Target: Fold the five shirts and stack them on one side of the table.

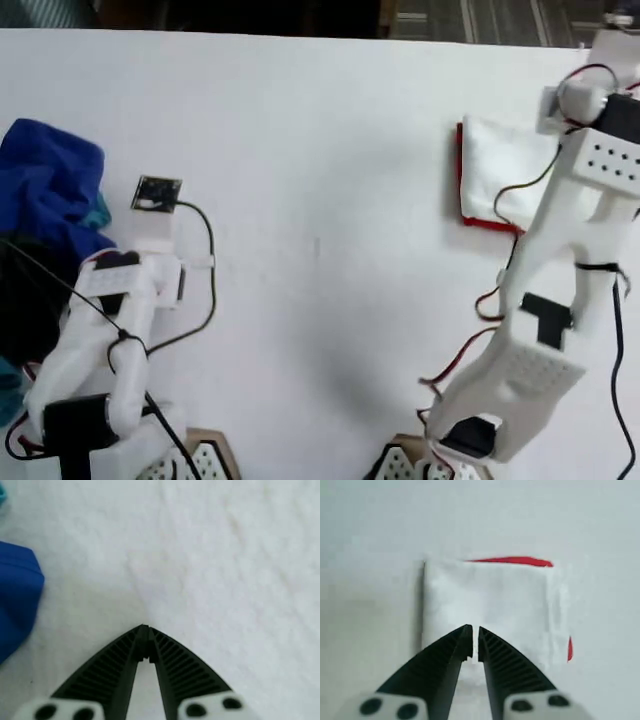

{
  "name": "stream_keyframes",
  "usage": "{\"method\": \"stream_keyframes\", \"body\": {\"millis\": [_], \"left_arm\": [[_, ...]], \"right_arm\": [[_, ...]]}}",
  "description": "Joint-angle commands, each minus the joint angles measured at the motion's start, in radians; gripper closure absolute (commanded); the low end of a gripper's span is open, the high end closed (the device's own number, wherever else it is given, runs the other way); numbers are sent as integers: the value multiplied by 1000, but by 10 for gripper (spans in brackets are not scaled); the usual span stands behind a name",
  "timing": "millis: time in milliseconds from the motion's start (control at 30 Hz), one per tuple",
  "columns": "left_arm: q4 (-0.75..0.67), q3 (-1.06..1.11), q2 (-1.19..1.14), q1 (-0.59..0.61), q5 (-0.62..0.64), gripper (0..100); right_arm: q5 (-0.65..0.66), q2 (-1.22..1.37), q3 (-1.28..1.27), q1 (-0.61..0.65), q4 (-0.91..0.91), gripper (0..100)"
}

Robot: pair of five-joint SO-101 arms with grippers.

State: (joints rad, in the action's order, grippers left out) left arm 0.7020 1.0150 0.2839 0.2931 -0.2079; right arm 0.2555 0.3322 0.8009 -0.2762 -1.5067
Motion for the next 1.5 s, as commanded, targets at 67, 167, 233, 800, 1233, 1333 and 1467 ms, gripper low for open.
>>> {"method": "stream_keyframes", "body": {"millis": [67,167,233,800,1233,1333,1467], "left_arm": [[-15,-4,34,3,-6,973],[-15,-4,34,3,-6,973],[-15,-4,34,3,-6,973],[-15,-4,34,3,-6,973],[-15,-4,34,3,-6,973],[-15,-4,34,3,-5,973],[-15,-4,34,3,-5,973]], "right_arm": [[-2,-160,17,114,-213,968],[-6,-197,12,157,-259,968],[-8,-222,12,166,-260,968],[-5,-957,-827,166,-226,967],[-2,-1035,-1807,191,443,967],[-2,-1035,-1900,191,547,967],[-3,-1035,-2012,191,687,967]]}}
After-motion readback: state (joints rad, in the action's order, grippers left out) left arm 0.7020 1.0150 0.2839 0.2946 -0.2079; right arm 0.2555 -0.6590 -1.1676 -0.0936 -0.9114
